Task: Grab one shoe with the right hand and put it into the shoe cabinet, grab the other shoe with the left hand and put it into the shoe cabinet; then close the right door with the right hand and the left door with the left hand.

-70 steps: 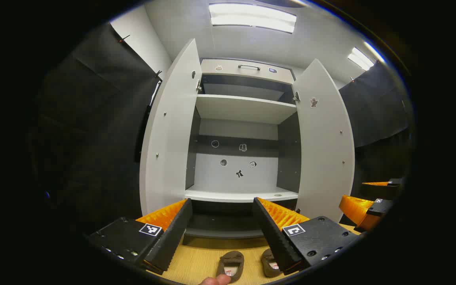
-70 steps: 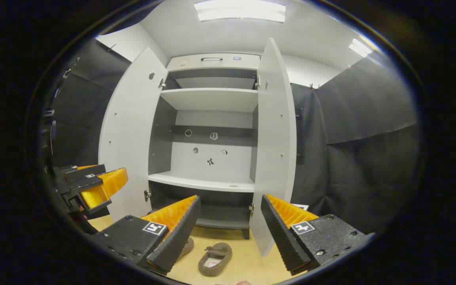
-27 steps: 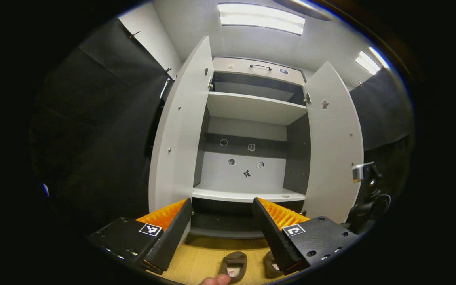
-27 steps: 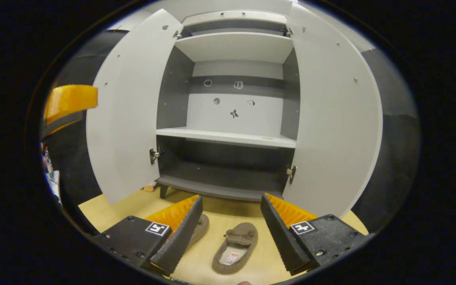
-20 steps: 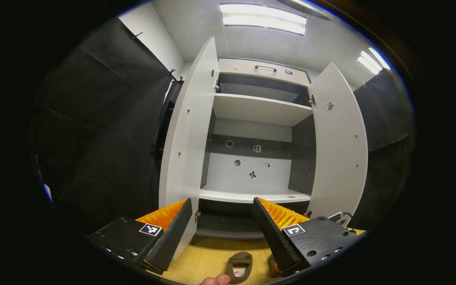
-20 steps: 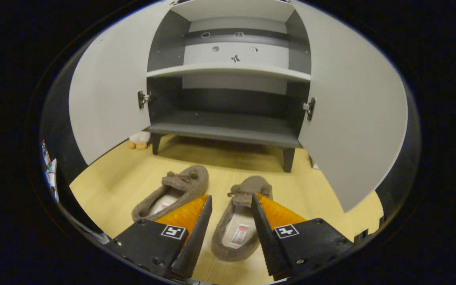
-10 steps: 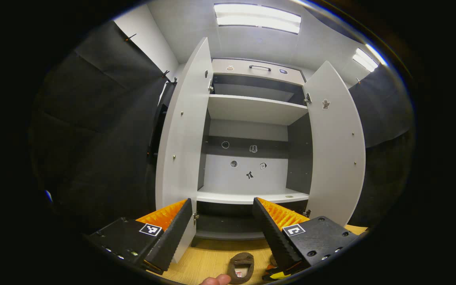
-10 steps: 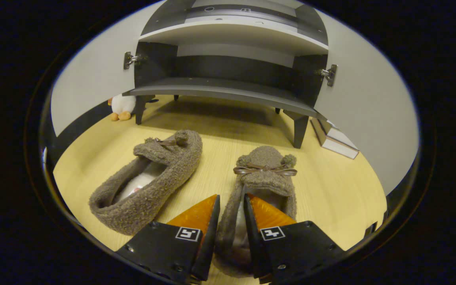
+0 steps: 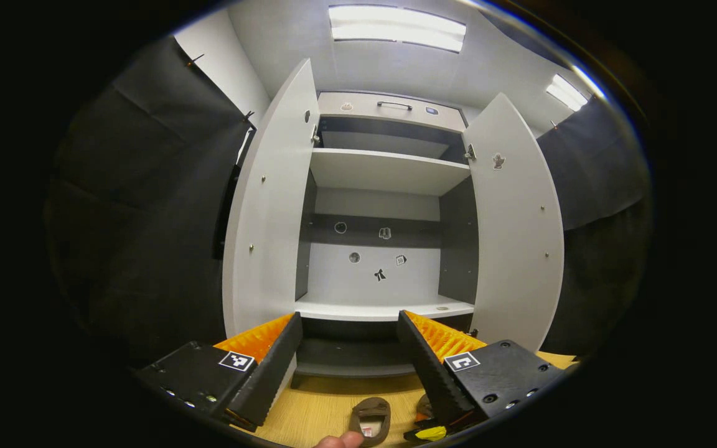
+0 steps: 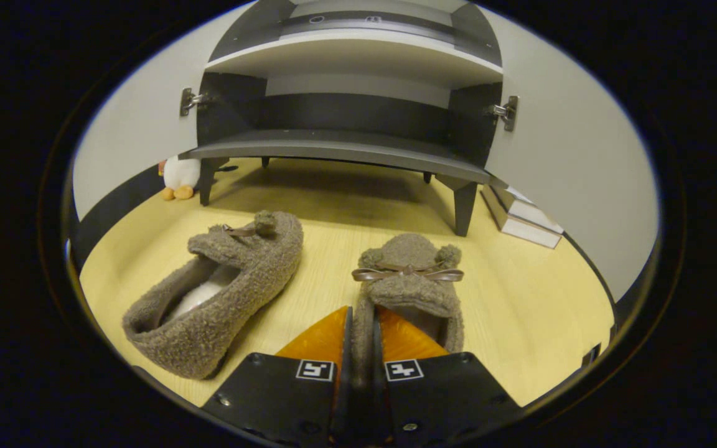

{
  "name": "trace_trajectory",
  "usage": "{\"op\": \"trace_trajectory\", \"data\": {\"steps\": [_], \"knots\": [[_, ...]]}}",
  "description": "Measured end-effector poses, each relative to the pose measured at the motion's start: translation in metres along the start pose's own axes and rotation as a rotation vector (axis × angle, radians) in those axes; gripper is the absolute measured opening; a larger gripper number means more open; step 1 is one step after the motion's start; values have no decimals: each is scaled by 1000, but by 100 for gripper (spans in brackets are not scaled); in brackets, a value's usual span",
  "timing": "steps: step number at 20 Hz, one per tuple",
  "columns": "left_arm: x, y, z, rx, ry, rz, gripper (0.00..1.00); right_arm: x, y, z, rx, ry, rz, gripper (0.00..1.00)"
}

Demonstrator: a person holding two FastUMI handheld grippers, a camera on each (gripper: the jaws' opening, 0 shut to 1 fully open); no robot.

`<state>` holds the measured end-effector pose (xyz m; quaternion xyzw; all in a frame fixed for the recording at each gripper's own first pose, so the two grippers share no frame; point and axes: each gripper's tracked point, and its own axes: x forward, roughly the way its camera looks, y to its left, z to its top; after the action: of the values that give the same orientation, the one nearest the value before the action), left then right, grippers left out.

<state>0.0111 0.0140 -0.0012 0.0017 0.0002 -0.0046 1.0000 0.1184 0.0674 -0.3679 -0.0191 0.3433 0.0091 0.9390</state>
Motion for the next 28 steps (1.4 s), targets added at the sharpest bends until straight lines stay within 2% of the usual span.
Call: {"op": "trace_trajectory", "data": {"steps": [3, 8, 12, 20, 23, 28], "knots": [[-6, 1, -1, -2, 7, 5, 95, -5, -1, 5, -16, -41, 16, 8], [-9, 7, -13, 2, 30, 13, 95, -38, -20, 40, -28, -166, 24, 6], [-11, 4, -24, 0, 53, 9, 95, -88, -24, 83, -47, -272, 47, 6], [-14, 0, -31, -5, 51, 13, 95, -187, 4, 203, -73, -432, 179, 6], [-20, -2, -35, -11, 59, 14, 95, -194, 2, 260, -68, -475, 193, 6], [-23, -4, -34, 1, 58, 6, 95, -157, -9, 347, -93, -438, 164, 5]]}}
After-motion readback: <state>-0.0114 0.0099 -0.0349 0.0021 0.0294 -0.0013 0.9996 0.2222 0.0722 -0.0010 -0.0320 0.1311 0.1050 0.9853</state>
